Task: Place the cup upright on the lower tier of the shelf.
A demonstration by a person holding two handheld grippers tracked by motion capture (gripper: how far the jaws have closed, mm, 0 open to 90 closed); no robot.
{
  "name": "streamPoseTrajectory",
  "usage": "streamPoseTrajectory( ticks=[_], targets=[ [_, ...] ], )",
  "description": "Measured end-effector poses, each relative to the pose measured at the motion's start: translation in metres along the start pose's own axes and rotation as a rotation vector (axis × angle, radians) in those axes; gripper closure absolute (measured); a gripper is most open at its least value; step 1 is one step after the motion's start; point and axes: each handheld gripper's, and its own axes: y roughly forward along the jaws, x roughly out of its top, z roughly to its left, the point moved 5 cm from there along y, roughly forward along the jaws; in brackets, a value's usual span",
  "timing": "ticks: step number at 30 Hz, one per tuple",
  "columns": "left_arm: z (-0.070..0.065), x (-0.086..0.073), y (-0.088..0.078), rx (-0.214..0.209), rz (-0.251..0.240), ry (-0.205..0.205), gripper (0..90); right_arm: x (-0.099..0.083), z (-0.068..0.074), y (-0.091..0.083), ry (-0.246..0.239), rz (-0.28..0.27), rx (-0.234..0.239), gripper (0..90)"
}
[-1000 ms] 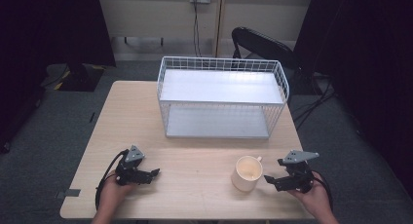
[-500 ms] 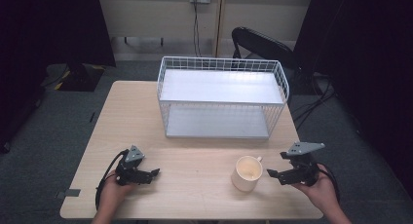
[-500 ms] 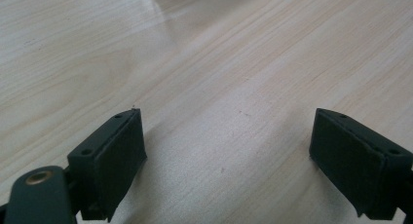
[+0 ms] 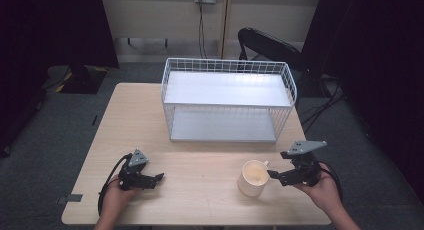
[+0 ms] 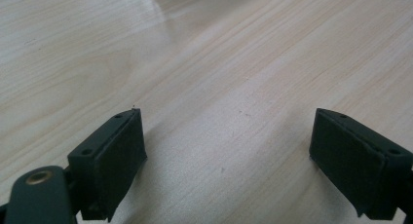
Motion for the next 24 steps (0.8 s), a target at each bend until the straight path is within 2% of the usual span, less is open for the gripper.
streamPoseTrajectory(
  ticks=[13, 21, 24],
  targets=[
    [0.0, 0.0, 0.0, 0.0, 0.0, 0.0, 12.6, 0.008, 0.011, 0.013, -0.027, 0.006, 0.028, 18.5],
    [0.0, 0.0, 0.0, 0.0, 0.001, 0.0, 12.6, 0.014, 0.016, 0.03, -0.016, 0.015, 0.084, 28.4],
    [0.0, 0.0, 0.0, 0.0, 0.0, 0.0, 12.6, 0.015, 0.017, 0.038, -0.023, 0.021, 0.083, 32.2]
  ],
)
